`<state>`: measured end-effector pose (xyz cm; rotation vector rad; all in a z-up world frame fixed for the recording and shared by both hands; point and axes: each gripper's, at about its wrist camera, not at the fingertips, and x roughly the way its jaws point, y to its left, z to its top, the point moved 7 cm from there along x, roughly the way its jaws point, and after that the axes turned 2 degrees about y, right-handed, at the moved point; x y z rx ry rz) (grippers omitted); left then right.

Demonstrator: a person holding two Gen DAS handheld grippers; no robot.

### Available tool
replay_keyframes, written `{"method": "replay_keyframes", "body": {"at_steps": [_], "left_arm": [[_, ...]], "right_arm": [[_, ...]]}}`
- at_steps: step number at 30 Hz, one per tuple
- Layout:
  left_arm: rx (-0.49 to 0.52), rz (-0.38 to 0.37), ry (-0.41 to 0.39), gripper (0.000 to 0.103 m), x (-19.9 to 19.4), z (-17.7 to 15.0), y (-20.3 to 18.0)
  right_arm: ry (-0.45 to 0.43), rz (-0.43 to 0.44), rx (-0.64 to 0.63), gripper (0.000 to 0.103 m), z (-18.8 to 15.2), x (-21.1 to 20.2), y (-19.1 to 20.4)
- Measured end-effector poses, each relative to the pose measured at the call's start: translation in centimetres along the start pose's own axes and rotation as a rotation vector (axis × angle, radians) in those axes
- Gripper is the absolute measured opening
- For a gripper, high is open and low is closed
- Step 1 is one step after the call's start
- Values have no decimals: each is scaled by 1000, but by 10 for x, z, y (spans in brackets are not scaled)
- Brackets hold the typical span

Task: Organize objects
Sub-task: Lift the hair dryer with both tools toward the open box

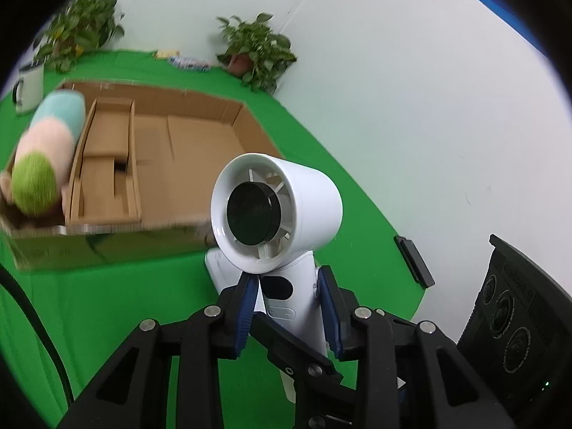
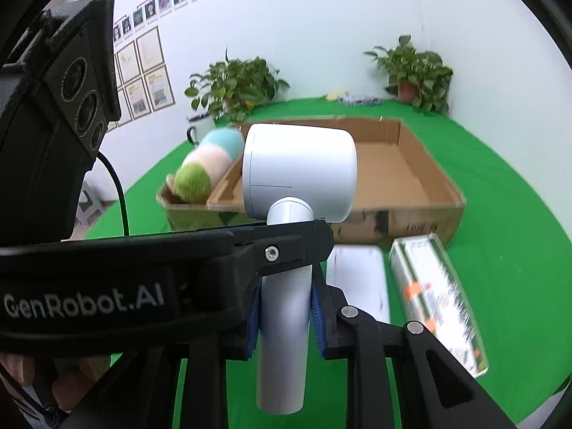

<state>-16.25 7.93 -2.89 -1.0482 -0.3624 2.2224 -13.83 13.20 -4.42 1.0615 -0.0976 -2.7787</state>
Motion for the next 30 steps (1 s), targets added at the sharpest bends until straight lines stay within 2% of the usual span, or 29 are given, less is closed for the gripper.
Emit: {"method": "replay_keyframes", "body": {"at_steps": [11, 16, 22, 30], "left_arm": [[49, -2, -62, 32, -21, 61, -18], [47, 6, -66, 32, -17, 87, -10], [18, 15, -60, 32, -5, 111, 9], [-58, 50, 9, 32, 38, 121, 54]], "right_arm": [[-83, -15, -14, 22, 74, -21, 3], [-91, -12, -15, 22, 104, -15, 5], [-73, -3, -18, 22, 139, 14, 5], [21, 32, 2, 22, 168, 91, -11]]}}
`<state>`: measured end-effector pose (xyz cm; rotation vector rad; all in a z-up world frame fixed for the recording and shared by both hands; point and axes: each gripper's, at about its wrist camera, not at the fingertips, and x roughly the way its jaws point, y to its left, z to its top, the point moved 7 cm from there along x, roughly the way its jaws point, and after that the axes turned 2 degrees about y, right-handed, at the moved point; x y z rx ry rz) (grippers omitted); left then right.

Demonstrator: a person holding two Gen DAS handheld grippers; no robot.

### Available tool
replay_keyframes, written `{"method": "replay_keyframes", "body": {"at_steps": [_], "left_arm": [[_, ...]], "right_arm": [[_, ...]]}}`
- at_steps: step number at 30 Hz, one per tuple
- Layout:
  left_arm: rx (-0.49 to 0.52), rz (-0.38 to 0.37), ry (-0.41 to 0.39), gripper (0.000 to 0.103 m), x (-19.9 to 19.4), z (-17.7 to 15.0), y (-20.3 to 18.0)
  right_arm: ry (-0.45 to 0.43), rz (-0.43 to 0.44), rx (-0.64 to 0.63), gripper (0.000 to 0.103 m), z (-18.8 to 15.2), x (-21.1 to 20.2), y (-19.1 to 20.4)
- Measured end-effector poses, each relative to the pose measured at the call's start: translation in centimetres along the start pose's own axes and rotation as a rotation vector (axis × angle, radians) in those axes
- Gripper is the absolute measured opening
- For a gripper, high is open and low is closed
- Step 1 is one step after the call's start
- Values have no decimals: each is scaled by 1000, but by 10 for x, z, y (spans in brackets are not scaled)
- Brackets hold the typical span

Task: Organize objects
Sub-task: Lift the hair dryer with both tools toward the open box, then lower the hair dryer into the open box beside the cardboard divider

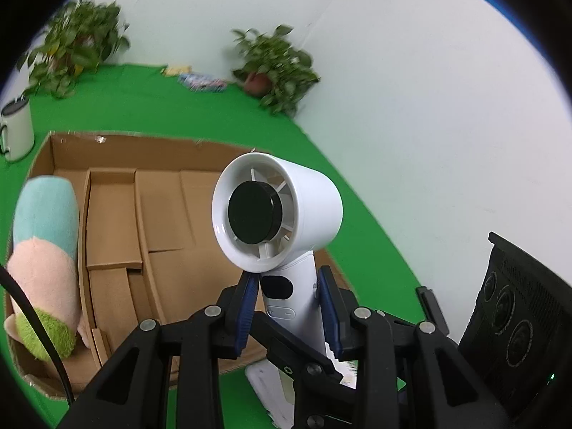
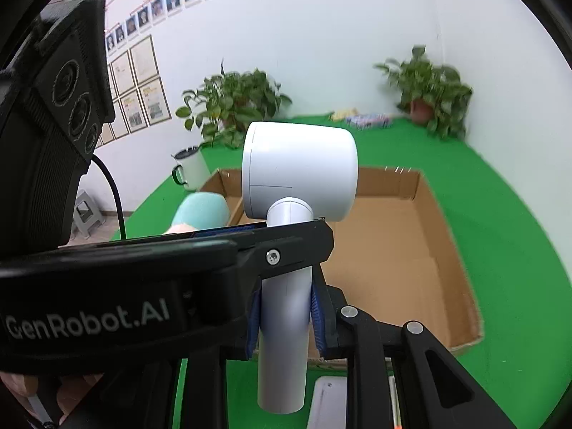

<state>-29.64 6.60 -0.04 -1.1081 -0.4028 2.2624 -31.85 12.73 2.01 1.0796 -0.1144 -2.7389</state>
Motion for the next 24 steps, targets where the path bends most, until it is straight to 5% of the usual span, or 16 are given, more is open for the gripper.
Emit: {"method": "replay_keyframes", "body": {"at_steps": [11, 24], "left_arm": [[-104, 44, 128, 33, 59, -13, 52], [-116, 99, 181, 32, 76, -2, 70]], "right_arm": [[178, 97, 105, 22, -26, 103, -18], [218, 142, 140, 22, -27, 134, -42]]}}
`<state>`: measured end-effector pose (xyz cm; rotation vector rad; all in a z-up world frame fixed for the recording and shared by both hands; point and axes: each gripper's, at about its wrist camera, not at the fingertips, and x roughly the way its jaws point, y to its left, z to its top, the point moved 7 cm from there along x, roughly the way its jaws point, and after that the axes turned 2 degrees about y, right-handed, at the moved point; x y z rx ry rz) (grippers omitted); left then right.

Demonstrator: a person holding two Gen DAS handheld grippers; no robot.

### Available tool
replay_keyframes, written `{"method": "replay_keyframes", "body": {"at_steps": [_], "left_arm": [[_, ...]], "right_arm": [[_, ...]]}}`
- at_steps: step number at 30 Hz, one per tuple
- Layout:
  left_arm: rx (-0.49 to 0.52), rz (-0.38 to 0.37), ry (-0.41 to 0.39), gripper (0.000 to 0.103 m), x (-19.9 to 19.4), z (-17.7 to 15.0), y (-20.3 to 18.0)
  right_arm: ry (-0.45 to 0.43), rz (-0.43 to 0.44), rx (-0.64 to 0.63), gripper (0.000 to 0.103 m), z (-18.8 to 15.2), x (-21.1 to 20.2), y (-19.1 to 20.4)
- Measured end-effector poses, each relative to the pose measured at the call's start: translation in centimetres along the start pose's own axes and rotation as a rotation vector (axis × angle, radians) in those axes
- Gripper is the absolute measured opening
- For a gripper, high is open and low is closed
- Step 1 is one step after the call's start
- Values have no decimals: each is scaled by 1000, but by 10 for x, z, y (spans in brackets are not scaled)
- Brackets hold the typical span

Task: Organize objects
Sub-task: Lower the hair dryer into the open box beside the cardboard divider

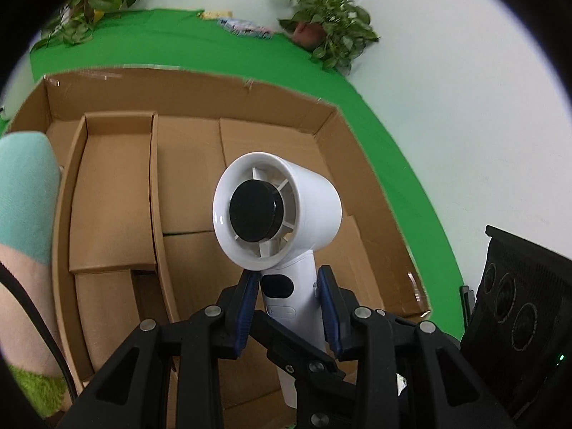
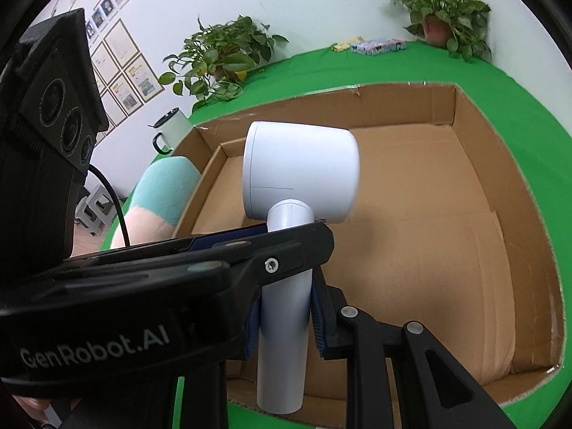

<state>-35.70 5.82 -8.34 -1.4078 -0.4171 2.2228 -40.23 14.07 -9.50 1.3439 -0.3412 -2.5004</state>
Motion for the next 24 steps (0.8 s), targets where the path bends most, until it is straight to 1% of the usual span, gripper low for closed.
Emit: {"method": "replay_keyframes", "body": {"at_steps": [7, 9, 12, 15, 16, 17, 19, 21, 24], "left_arm": [[-21, 31, 62, 32, 19, -12, 24], [5, 59, 62, 32, 17, -12, 26], [-11, 60, 76, 32, 14, -13, 34], [-16, 91, 106, 31, 11, -13, 41], [-17, 96, 105, 31, 9, -13, 43], [-12, 126, 87, 31, 2, -12, 49], [-6, 149, 69, 32, -10, -13, 55], [-5, 146, 59, 32, -18, -11, 60], [4, 152, 36, 32, -31, -11, 68]], "right_arm": [[61, 18, 44, 22, -19, 25, -14], [79, 30, 58, 22, -24, 34, -18], [92, 31, 72, 21, -28, 41, -20], [103, 38, 95, 22, -31, 49, -24], [103, 40, 103, 22, -32, 50, -25], [106, 36, 109, 22, -32, 51, -26], [117, 23, 104, 23, -34, 54, -27], [117, 29, 87, 27, -36, 55, -22], [111, 68, 88, 28, -35, 54, -14]]}}
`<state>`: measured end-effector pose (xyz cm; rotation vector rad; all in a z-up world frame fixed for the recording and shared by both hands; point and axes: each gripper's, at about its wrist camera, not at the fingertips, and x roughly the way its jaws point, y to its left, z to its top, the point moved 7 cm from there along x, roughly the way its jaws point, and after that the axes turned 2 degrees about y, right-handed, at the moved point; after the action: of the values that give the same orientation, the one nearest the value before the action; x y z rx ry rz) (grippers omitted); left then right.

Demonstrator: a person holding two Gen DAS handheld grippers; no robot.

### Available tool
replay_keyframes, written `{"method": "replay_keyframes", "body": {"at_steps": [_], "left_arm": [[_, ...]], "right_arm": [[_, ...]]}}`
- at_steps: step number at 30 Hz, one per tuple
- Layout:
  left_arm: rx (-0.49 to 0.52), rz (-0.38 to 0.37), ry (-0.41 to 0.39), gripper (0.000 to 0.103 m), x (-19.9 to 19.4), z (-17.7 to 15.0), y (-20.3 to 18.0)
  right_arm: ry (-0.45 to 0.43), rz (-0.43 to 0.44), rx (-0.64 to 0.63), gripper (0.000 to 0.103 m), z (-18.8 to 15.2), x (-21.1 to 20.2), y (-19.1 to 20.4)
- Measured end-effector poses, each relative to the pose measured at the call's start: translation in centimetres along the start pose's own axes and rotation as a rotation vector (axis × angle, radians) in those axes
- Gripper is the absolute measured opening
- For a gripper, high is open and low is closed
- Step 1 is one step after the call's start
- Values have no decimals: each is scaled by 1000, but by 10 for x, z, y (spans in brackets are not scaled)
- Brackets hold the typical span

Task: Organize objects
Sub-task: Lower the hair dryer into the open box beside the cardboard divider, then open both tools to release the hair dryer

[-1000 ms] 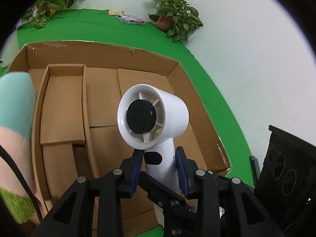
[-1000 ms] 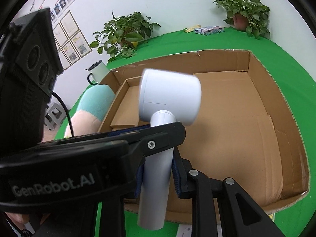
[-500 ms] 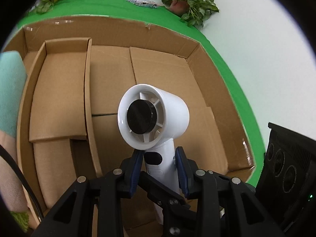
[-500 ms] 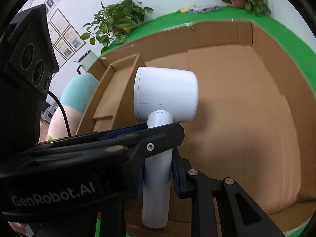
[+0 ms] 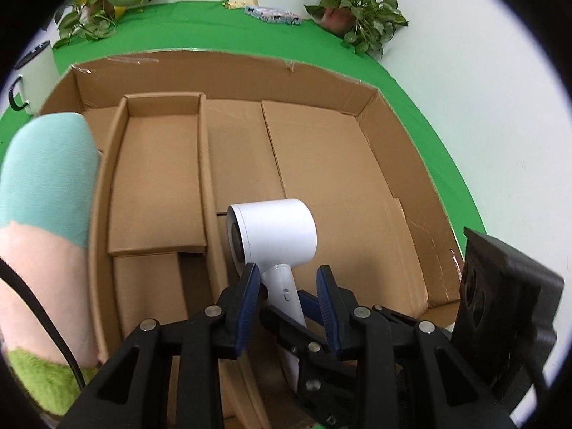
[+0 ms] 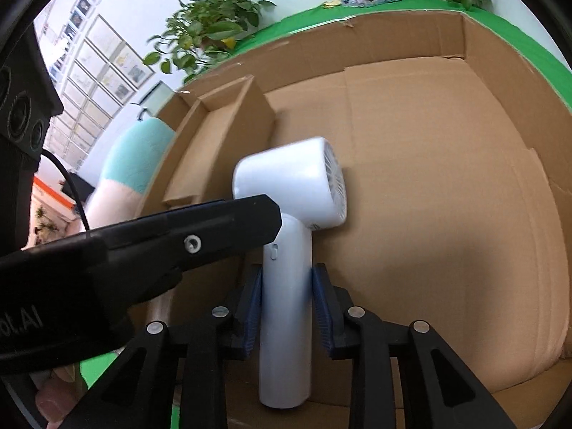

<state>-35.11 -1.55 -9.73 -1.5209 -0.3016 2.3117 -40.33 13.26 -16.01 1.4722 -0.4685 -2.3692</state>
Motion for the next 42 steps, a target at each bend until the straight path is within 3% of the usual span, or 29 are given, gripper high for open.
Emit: {"method": "replay_keyframes", "body": {"at_steps": [12, 19, 26, 31, 34, 36, 38, 40, 42], "left_arm": [[-44, -51, -80, 32, -49, -5, 43], [-49, -62, -73, 32, -58, -12, 63], [-39, -47, -87, 32, -45, -24, 27], [-5, -10, -141, 32, -48, -20, -10], [42, 40, -211, 40, -52, -20, -31], [82, 88, -309, 52, -70, -29, -43], [111, 139, -418, 75, -89, -35, -57], [144, 183, -544, 83, -109, -47, -70], [174, 248, -624, 83, -123, -62, -85]], "right_arm": [[10, 7, 13, 25, 4, 5, 16], [10, 2, 25, 25, 6, 7, 20], [6, 10, 36, 28, 7, 6, 18], [-147, -106, -58, 74, 15, -37, 13], [-243, -175, -119, 99, 9, -75, 12], [-323, -238, -166, 102, -1, -103, 13], [-395, -321, -214, 102, -15, -128, 16], [-444, -374, -252, 102, -29, -148, 18], [-476, -394, -262, 102, -42, -162, 21]]}}
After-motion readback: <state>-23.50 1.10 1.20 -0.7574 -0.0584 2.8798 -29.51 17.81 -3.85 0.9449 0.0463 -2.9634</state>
